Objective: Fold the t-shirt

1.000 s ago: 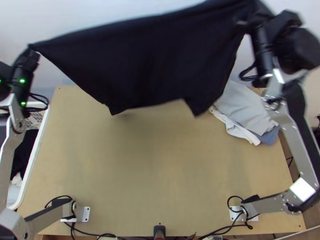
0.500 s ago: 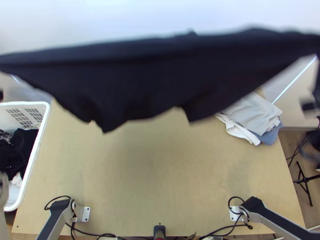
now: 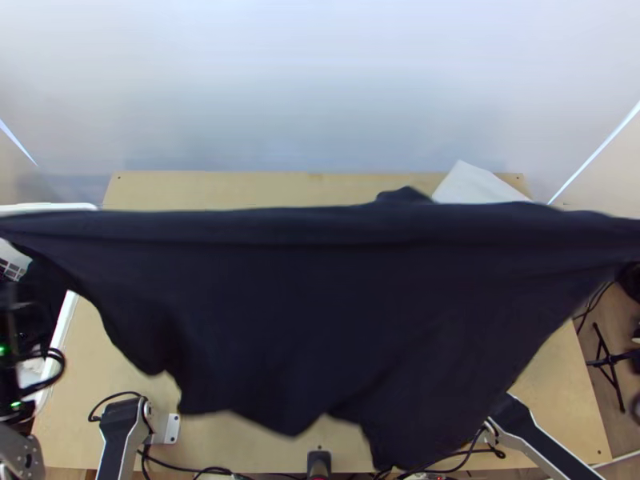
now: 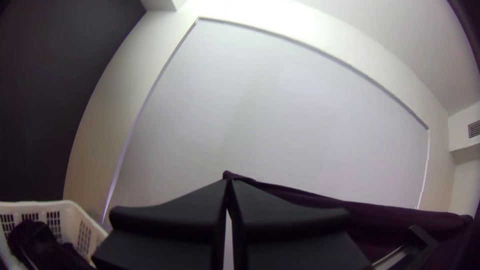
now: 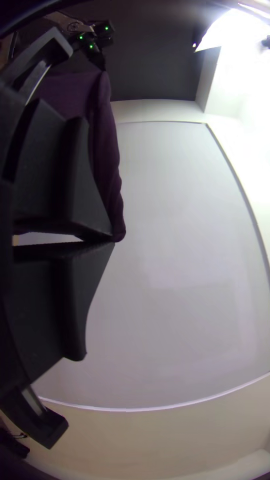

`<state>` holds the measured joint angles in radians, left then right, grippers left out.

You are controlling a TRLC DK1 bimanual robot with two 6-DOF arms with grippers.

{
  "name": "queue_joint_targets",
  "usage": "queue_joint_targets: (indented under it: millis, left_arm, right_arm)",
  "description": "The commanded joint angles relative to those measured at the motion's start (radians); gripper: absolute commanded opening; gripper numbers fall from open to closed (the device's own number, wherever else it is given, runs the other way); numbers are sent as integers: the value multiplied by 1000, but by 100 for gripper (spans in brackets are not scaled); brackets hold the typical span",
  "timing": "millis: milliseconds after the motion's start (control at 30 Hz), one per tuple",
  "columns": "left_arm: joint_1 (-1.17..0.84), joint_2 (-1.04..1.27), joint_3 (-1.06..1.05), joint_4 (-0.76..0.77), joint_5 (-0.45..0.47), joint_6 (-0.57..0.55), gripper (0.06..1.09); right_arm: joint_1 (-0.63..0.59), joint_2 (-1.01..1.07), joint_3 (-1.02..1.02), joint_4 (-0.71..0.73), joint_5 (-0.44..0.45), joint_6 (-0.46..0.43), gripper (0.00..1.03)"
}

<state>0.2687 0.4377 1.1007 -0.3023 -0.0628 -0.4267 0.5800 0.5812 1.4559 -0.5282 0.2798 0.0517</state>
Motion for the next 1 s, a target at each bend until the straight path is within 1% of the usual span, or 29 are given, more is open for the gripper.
queue_joint_targets:
  millis: [0,67,133,200,267,333,367,467,533,700,800,967]
  left_arm:
    - [-23,-160,-306,-179,69,-18,9]
    - [-29,-238,-444,-224,90,-17,9]
    - [-42,-289,-550,-297,112,-14,9]
    - [-43,-307,-624,-311,123,-11,9]
    - [-43,-297,-670,-285,132,-9,9]
    - [-59,-238,-710,-239,144,-11,9]
    - [-69,-208,-722,-202,144,-17,9]
    - [-108,-74,-749,-77,132,-29,9]
    - [-125,33,-754,23,127,-35,9]
    - [-164,349,-733,275,112,-57,9]
    - [-168,529,-684,374,112,-80,9]
    - [-146,776,-581,454,112,-112,9]
  right_arm:
    - [32,-98,-362,100,1,40,3]
    - [32,-121,-509,149,1,65,3]
    - [32,-139,-655,229,-10,103,3]
    - [23,-144,-779,327,-34,135,3]
    - [11,-110,-853,379,-65,174,3]
    - [-11,-53,-893,419,-97,231,3]
    - [-22,-21,-901,424,-120,260,3]
    - [-28,89,-898,428,-146,300,3]
    - [-40,146,-905,461,-152,300,3]
    - [-121,299,-881,543,-220,309,3]
    - [-178,417,-835,565,-234,307,3]
    - [-273,609,-721,567,-237,307,3]
